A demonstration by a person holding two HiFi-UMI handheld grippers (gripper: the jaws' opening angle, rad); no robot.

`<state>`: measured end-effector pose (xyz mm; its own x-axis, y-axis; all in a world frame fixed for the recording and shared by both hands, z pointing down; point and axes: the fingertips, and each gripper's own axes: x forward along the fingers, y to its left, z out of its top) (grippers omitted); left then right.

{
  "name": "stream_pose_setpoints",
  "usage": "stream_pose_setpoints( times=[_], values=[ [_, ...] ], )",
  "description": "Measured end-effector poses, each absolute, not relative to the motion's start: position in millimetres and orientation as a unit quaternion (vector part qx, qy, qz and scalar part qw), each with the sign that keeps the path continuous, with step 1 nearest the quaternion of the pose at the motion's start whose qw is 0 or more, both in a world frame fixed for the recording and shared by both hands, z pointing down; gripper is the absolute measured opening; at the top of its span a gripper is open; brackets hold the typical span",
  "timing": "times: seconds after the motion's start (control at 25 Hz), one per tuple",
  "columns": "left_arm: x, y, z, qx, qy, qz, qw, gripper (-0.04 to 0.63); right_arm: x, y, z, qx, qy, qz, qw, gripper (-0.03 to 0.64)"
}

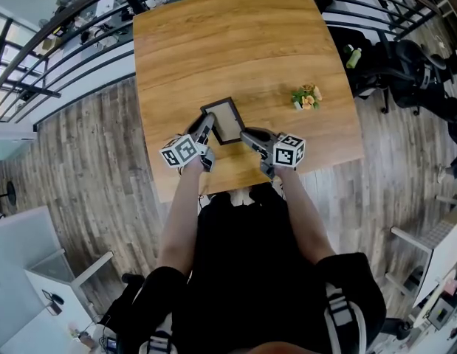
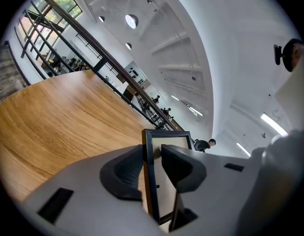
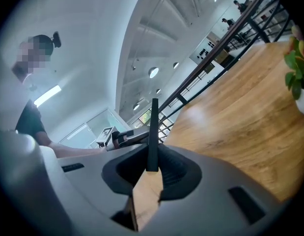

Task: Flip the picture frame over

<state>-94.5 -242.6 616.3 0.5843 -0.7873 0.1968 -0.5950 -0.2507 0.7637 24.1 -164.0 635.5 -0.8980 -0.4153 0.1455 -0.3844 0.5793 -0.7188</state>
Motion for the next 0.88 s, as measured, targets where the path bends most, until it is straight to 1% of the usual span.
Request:
stream_pose_setpoints(
  times=[0.52, 0.88],
  values=[
    [-97, -251, 626, 0.771, -0.464, -0.094, 0.426, 0.115, 32, -181, 635, -0.246, 0.886, -0.392, 0.003, 0.075],
    [-91, -255, 623, 0.772, -0.463, -0.094, 0.426, 0.115, 45, -190, 646, -0.296, 0.885, -0.357, -0.045, 0.076]
  ],
)
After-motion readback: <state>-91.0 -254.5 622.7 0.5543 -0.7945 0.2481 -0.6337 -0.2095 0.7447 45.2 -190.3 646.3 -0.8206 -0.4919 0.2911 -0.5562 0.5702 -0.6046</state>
